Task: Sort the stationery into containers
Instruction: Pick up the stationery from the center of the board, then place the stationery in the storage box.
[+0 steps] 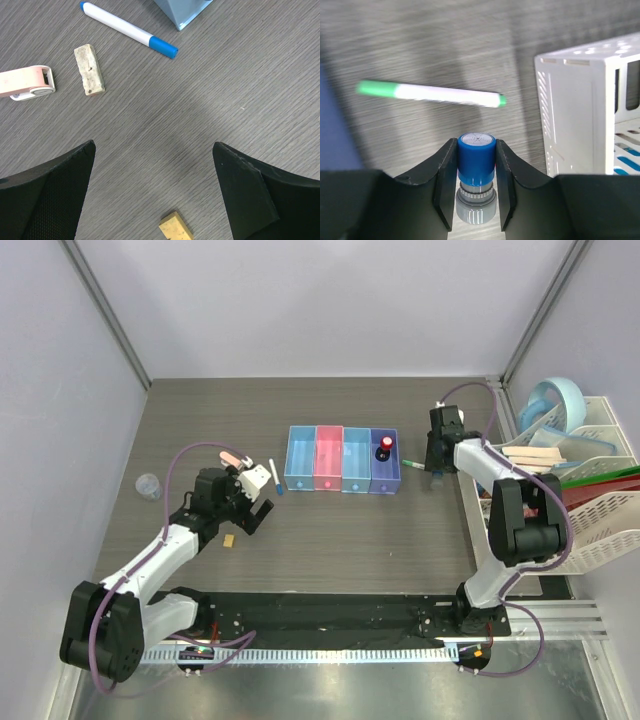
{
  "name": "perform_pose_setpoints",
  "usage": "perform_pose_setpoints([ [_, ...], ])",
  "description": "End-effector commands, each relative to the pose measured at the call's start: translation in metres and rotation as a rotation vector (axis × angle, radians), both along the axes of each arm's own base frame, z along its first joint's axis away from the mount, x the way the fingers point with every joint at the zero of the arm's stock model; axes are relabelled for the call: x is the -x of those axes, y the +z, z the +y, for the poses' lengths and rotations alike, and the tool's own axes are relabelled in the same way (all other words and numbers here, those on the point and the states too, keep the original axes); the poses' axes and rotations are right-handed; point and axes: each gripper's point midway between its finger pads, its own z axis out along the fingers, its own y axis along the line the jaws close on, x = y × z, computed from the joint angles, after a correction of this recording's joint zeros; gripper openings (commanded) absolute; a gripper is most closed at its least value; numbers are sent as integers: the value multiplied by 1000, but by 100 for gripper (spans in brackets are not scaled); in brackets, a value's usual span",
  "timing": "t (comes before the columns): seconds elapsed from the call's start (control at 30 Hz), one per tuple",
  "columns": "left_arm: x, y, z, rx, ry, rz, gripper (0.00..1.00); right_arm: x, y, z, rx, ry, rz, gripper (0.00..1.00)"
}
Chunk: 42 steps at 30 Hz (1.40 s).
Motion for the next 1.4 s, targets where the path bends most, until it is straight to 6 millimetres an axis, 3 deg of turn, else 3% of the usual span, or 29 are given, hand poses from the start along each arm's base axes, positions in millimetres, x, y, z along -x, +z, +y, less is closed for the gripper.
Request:
perform_pose_setpoints([
  [0.0,-5,9,-6,21,-14,-29,100,-12,40,16,-4,79,-133,20],
  [0.3,-6,7,-4,8,-7,-30,100,-26,57,42,72,232,-318,20],
  [0.53,-8,7,-2,3,-1,-30,100,-45,95,63,95,257,-461,20],
  [0.73,-8,5,-1,-5,1,-28,100,-52,127,65,113,262,-579,20],
  [0.9,-9,3,-1,-9,2,-24,100,-53,156,79,87,316,-704,20],
  [1.0,-9,3,0,-14,2,-28,100,-52,157,90,66,348,-740,20],
  [1.37,-10,2,2,-26,10,-27,100,-59,121,136,-13,448,-709,20],
])
